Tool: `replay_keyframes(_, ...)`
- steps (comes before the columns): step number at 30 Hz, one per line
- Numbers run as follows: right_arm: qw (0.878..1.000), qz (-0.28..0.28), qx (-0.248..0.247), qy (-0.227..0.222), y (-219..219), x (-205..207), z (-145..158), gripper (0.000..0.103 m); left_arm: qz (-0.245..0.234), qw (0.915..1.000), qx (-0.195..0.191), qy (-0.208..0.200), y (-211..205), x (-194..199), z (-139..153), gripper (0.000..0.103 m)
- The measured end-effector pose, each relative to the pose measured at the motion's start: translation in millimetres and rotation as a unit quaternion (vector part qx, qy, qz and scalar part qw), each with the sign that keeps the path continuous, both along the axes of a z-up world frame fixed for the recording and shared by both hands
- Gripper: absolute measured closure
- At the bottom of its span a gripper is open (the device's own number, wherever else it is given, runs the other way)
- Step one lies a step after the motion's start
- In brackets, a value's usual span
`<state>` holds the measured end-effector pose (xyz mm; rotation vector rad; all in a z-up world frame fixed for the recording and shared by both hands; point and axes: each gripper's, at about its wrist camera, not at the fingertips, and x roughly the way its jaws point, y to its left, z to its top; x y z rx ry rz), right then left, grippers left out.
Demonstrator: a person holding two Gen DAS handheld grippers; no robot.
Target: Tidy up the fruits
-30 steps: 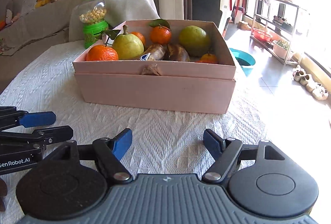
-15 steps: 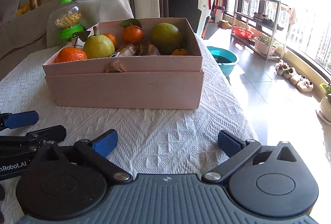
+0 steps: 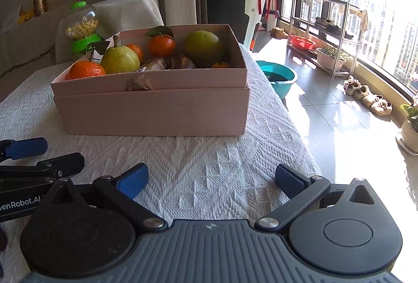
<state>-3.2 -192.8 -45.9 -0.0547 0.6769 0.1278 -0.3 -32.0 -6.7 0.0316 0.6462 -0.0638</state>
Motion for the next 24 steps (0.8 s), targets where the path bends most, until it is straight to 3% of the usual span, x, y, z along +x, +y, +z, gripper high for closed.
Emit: replay_keyframes(24,1.0,0.007,-0.001,0.0,0.4,0.0,0.0,0.0,0.001,1.0,-0.003,0.0,0.2,0.4,0.2,0.031)
